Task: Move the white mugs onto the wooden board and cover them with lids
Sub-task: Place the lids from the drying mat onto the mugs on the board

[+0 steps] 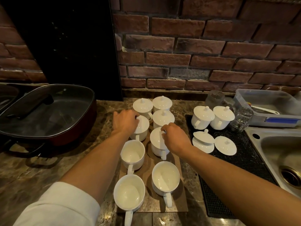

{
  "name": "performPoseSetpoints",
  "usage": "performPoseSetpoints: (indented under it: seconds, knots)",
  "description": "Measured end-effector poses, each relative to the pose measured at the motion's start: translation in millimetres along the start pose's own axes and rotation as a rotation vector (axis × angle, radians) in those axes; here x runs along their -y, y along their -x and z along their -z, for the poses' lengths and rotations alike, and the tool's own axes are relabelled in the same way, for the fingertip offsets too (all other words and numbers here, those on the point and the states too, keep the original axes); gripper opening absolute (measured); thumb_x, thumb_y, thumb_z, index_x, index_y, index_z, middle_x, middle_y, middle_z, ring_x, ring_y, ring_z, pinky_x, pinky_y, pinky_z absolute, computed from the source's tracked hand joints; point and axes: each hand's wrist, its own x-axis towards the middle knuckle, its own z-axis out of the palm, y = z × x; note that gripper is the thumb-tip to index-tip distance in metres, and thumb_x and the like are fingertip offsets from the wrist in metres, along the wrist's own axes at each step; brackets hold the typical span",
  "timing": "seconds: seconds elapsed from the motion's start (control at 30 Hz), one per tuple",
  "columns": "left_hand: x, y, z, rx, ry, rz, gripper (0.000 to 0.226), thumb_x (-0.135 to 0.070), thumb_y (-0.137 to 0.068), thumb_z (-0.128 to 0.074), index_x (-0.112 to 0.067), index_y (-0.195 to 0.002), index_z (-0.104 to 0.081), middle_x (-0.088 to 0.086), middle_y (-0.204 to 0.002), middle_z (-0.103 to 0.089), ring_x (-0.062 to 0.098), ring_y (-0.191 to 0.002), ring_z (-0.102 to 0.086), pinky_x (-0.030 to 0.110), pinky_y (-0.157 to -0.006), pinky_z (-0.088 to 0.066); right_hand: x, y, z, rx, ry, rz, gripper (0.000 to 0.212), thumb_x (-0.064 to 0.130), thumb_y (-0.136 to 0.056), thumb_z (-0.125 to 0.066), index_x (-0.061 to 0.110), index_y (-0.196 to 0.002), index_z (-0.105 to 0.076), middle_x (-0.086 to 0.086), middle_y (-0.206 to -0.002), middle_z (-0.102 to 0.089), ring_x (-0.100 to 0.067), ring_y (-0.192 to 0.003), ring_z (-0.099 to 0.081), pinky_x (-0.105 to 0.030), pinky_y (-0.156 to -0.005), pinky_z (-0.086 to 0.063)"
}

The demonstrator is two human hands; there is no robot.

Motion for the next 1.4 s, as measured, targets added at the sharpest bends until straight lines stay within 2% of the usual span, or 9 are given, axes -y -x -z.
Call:
performPoseSetpoints:
  seconds: [0.23,0.37,0.47,0.67,0.8,0.9,1.0,1.13,1.4]
  knots:
    - [-1.7,2.4,2.2,0.016,0.032,0.012,0.028,-0.032,-0.088,-0.064,-0.030,-0.116,-0.062,-0.002,-0.111,-0.068,0.019,-0.098,-0.062,0.042,-0.100,-0.033,-1.4,0.9,1.6,0.006,-0.003,0.013,0.042,0.017,-0.093,-0.055,0.017,-0.135,-0.049,-0.010,-0.129,-0.057,-0.029,-0.107,-0.061,-0.038,-0.088,-0.055]
    - [-3.9,7.1,4.8,-0.075,0.043,0.010,0.046,-0.040,-0.085,-0.063,-0.029,-0.129,-0.054,-0.001,-0.127,-0.061,0.022,-0.112,-0.058,0.044,-0.101,-0.034,-5.1,7.5,6.7,-0.005,-0.066,0.040,0.049,0.025,-0.092,-0.058,0.020,-0.138,-0.044,-0.009,-0.132,-0.056,-0.028,-0.110,-0.061,-0.037,-0.089,-0.054]
    - [-17.3,13.5,9.3,-0.177,0.068,-0.039,0.042,-0.038,-0.086,-0.063,-0.028,-0.127,-0.057,0.000,-0.128,-0.061,0.022,-0.114,-0.056,0.043,-0.101,-0.034,-13.5,14.2,14.0,-0.047,-0.100,0.033,0.048,0.029,-0.094,-0.056,0.021,-0.139,-0.042,-0.008,-0.135,-0.055,-0.027,-0.112,-0.061,-0.034,-0.089,-0.051]
    - [-83.7,28.7,33.4,-0.255,0.198,-0.267,0.029,-0.035,-0.088,-0.057,-0.027,-0.115,-0.065,-0.002,-0.116,-0.068,0.020,-0.106,-0.059,0.043,-0.094,-0.037,-61.4,25.9,39.4,-0.100,-0.171,-0.044,0.031,0.030,-0.093,-0.050,0.010,-0.115,-0.059,-0.013,-0.105,-0.065,-0.028,-0.090,-0.062,-0.040,-0.076,-0.053]
    - [-139.4,41.5,46.9,-0.165,0.300,-0.404,0.024,-0.034,-0.091,-0.053,-0.026,-0.108,-0.068,-0.003,-0.106,-0.071,0.019,-0.097,-0.061,0.040,-0.088,-0.040,-120.9,36.2,54.4,-0.094,-0.143,-0.203,0.030,0.029,-0.091,-0.054,0.010,-0.111,-0.064,-0.015,-0.103,-0.068,-0.033,-0.094,-0.063,-0.037,-0.072,-0.048]
    - [-175.6,47.3,38.8,0.036,0.268,-0.441,0.027,-0.040,-0.091,-0.050,-0.026,-0.104,-0.069,-0.002,-0.097,-0.071,0.019,-0.084,-0.063,0.034,-0.071,-0.050,-171.4,45.9,63.7,0.043,-0.087,-0.349,0.028,0.032,-0.087,-0.054,0.012,-0.100,-0.068,-0.014,-0.101,-0.069,-0.032,-0.092,-0.063,-0.037,-0.074,-0.051]
    - [-203.8,50.0,14.3,0.247,0.152,-0.417,0.031,-0.046,-0.091,-0.048,-0.026,-0.105,-0.068,0.002,-0.095,-0.070,0.023,-0.084,-0.064,0.030,-0.060,-0.045,-214.8,55.4,68.9,0.148,0.004,-0.438,0.032,0.036,-0.086,-0.054,0.014,-0.105,-0.066,-0.013,-0.108,-0.068,-0.031,-0.097,-0.063,-0.039,-0.083,-0.052]
    - [-236.1,58.6,-22.8,0.307,0.078,-0.373,0.033,-0.041,-0.093,-0.046,-0.026,-0.116,-0.064,0.006,-0.108,-0.067,0.027,-0.095,-0.063,0.031,-0.064,-0.038,-257.7,59.2,73.3,0.156,0.047,-0.441,0.038,0.036,-0.088,-0.054,0.020,-0.122,-0.059,-0.008,-0.122,-0.064,-0.028,-0.111,-0.060,-0.041,-0.093,-0.049]
    - [-267.8,46.4,-65.4,0.288,-0.042,-0.292,0.030,-0.026,-0.098,-0.041,-0.020,-0.123,-0.057,0.006,-0.119,-0.062,0.028,-0.102,-0.061,0.035,-0.074,-0.045,-287.7,35.4,64.3,0.117,0.078,-0.304,0.043,0.035,-0.090,-0.052,0.020,-0.130,-0.052,-0.011,-0.126,-0.061,-0.031,-0.113,-0.058,-0.041,-0.090,-0.049]
